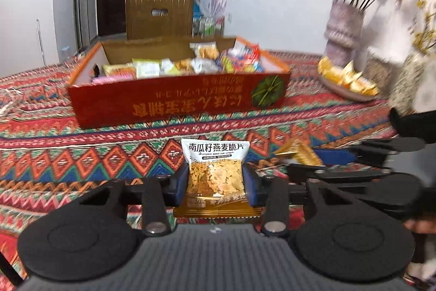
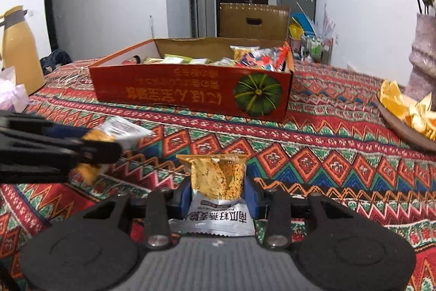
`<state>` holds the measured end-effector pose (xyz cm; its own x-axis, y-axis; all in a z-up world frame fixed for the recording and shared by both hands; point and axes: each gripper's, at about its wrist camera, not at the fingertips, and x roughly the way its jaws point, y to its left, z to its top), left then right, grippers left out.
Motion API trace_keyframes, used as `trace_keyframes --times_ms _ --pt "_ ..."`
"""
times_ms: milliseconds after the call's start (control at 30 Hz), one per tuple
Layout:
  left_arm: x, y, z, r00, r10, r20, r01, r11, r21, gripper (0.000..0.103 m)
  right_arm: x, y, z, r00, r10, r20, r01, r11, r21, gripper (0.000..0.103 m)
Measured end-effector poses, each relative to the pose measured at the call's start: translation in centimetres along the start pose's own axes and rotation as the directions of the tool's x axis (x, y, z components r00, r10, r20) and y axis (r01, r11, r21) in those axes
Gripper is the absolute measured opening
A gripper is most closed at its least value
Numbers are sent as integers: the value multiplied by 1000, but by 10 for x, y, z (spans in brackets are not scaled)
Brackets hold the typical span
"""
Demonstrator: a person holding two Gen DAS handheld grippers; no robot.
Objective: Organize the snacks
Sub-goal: 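Carry both cracker packets into the orange box and open both tools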
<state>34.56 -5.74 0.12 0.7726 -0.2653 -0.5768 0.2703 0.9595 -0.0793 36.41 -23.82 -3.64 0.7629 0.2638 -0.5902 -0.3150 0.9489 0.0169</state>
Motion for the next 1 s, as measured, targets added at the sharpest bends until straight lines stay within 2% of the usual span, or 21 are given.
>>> trace_keyframes --times_ms 100,167,300,500,700,833,1000 --pt "-36 1 -12 998 30 50 -30 1000 -9 42 -29 17 -9 1000 6 14 -5 999 -32 39" --pt "-60 7 -27 998 49 47 -46 998 -48 42 -51 27 -20 999 33 16 -32 999 -24 39" --pt "-100 24 -54 999 -34 -1 33 986 -162 42 -94 49 -50 998 69 13 -69 997 -19 39" --pt "-150 28 -71 998 -24 57 34 983 -180 42 -137 62 -70 1000 -1 29 1 1000 -25 39" --pt "-169 31 -72 994 -49 101 69 977 -200 42 -161 67 -64 996 -9 94 12 999 -30 39" --pt "-168 34 -66 993 -39 110 59 980 -192 42 -162 61 -53 993 0 122 3 1000 -27 39" --pt "-149 42 -22 991 -42 126 58 991 -122 42 -142 44 -7 987 42 154 -35 998 -46 39"
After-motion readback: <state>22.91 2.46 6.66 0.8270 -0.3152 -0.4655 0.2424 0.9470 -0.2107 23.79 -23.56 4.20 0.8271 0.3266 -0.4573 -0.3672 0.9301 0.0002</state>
